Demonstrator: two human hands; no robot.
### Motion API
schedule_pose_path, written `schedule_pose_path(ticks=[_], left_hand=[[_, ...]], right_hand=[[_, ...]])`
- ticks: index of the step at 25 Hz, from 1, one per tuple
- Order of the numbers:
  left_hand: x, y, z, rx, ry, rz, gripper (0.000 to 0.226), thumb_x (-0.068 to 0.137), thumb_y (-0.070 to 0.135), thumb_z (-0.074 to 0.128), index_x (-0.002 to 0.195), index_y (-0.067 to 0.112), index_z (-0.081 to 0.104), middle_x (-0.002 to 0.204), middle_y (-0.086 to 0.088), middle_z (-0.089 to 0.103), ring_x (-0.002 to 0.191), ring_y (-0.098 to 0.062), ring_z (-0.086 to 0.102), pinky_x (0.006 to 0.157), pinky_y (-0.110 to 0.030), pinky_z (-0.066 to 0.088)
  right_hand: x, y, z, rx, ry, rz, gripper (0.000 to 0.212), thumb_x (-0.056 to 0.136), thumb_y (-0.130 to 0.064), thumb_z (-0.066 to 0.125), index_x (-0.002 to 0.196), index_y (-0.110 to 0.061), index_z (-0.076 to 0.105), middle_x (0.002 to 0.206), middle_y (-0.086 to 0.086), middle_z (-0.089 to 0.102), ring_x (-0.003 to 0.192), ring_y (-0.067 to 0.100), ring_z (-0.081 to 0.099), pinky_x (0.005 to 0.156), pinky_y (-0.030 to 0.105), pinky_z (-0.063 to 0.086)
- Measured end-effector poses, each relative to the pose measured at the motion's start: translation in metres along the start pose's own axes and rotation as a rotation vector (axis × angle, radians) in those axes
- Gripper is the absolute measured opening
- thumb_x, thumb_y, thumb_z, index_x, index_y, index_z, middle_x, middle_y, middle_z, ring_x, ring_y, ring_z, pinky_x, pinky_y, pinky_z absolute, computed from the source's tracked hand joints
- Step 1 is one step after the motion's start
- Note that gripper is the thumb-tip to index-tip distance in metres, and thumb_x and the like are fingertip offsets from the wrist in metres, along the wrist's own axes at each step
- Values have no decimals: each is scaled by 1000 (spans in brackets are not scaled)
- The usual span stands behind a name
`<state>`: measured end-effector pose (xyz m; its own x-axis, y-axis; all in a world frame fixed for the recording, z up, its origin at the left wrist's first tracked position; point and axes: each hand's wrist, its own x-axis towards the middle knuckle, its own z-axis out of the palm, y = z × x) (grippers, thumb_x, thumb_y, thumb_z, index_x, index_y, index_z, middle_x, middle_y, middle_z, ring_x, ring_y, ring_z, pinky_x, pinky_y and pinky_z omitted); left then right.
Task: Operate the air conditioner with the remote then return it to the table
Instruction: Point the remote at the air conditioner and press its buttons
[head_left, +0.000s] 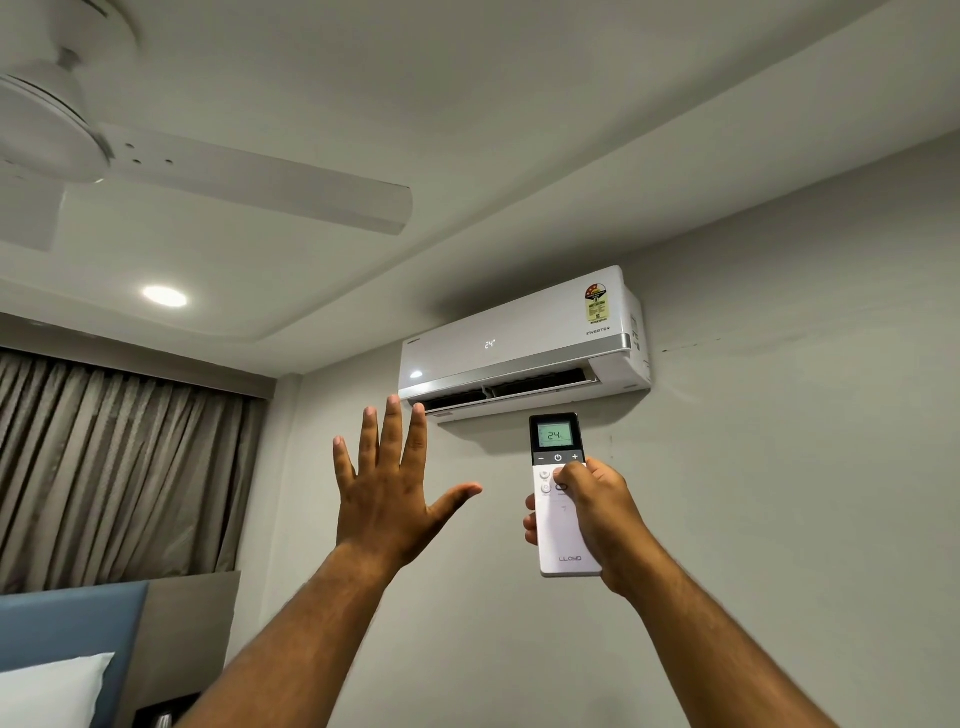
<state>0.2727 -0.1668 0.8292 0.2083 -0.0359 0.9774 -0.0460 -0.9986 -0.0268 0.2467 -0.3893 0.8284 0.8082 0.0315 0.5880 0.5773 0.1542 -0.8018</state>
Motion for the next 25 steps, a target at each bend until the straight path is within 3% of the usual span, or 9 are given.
schedule_pose_path(ticks=[3,25], left_hand=[[1,-1,1,-2,1,-1,102,76,87,14,151,17,11,158,-12,9,144,-37,12,108,-68,15],[0,8,4,14,-12,20,102,76,87,15,151,18,9,159,-12,7,145,-37,8,110,-66,14]], right_hand=[[0,1,2,0,-1,0,14,97,-17,46,102,-8,54,85,23,70,58,29,69,54,37,61],[2,2,-11,1,10,7,20,96,-18,46,109,-4,52,89,25,70,62,32,69,59,40,62]])
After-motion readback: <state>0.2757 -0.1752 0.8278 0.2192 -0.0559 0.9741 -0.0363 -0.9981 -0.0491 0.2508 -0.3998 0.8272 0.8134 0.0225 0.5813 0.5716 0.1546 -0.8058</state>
